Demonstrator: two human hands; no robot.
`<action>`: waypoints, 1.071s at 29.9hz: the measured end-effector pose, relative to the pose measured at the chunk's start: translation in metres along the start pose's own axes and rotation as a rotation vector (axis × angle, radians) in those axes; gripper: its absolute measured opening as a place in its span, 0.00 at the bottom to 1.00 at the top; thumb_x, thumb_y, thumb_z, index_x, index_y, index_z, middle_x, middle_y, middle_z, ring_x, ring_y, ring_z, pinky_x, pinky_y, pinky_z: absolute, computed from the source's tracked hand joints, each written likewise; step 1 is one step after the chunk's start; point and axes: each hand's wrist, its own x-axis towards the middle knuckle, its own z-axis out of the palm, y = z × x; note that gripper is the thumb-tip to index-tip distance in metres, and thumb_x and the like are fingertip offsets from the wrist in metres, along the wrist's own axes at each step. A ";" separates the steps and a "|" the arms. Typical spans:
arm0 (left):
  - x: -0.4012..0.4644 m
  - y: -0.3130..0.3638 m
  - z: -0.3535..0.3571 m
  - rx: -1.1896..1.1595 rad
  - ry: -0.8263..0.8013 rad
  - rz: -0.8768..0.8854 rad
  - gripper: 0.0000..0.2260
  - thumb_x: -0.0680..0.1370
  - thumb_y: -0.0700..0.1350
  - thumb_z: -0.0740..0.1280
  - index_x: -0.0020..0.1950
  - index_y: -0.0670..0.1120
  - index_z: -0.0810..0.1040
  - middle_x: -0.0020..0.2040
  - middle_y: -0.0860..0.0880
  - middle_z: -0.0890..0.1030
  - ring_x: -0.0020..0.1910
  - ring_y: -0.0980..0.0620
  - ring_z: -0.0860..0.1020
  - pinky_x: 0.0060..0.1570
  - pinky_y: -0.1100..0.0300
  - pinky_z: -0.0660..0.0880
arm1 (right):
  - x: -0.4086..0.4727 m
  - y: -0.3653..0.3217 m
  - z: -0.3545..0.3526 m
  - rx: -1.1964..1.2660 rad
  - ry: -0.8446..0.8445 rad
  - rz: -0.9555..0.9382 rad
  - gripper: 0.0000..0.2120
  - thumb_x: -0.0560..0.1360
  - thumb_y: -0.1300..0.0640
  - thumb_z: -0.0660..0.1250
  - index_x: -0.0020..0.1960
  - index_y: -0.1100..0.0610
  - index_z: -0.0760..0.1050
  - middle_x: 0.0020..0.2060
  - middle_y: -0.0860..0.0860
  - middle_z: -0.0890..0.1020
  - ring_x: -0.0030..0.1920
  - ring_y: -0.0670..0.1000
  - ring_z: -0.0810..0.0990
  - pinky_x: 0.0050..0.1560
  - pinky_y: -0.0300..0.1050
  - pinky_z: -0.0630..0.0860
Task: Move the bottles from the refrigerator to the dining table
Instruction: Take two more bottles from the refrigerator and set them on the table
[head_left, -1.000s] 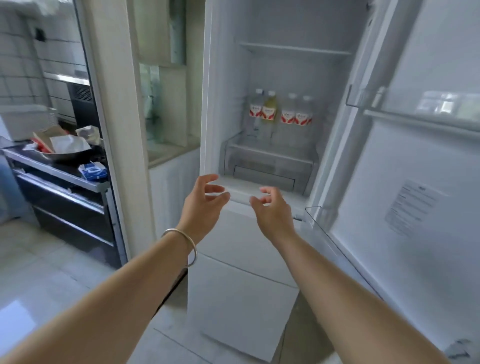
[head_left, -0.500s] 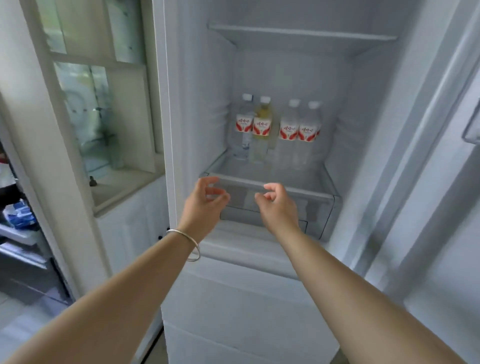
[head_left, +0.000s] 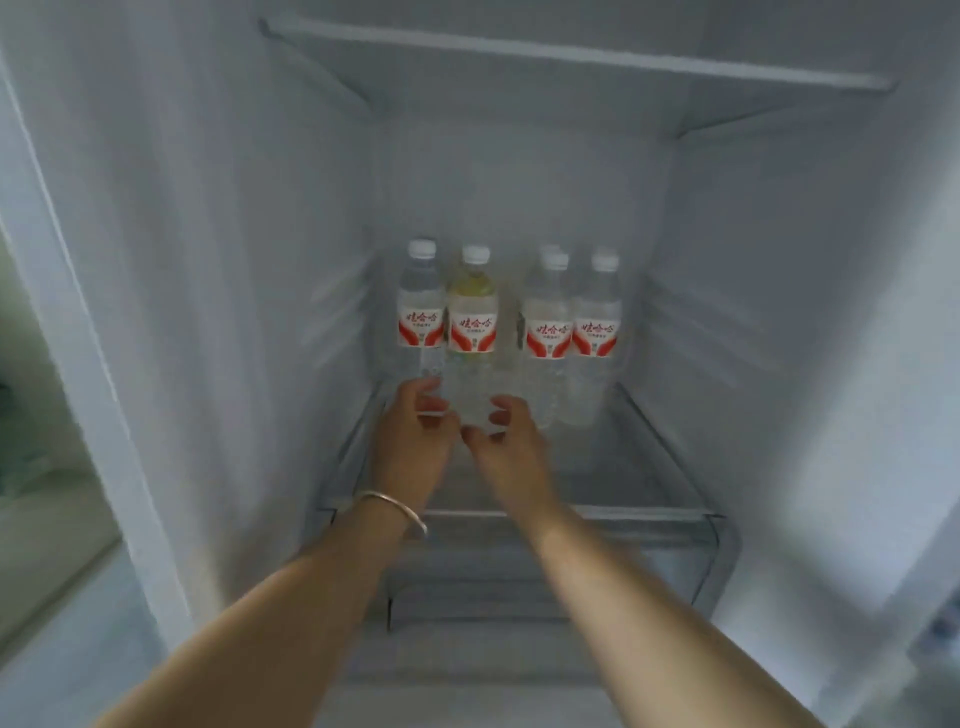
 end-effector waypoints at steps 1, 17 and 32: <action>0.009 -0.003 0.004 0.002 0.018 0.015 0.14 0.73 0.37 0.67 0.55 0.50 0.74 0.48 0.49 0.80 0.41 0.55 0.78 0.35 0.74 0.70 | 0.012 0.000 0.005 0.023 0.007 0.000 0.26 0.72 0.55 0.69 0.68 0.54 0.65 0.60 0.52 0.75 0.59 0.52 0.75 0.57 0.43 0.71; 0.115 -0.036 0.027 -0.106 0.217 -0.008 0.21 0.71 0.60 0.69 0.54 0.46 0.78 0.49 0.49 0.82 0.45 0.61 0.80 0.41 0.72 0.74 | 0.127 0.023 0.043 0.350 0.010 -0.190 0.20 0.63 0.59 0.77 0.52 0.47 0.76 0.47 0.46 0.84 0.48 0.42 0.83 0.47 0.37 0.78; 0.094 -0.031 0.014 -0.167 0.178 -0.041 0.31 0.61 0.70 0.69 0.54 0.51 0.79 0.49 0.52 0.84 0.49 0.53 0.83 0.53 0.49 0.78 | 0.095 0.011 0.041 0.427 0.067 -0.119 0.27 0.61 0.56 0.79 0.53 0.46 0.70 0.48 0.44 0.80 0.46 0.42 0.82 0.41 0.33 0.78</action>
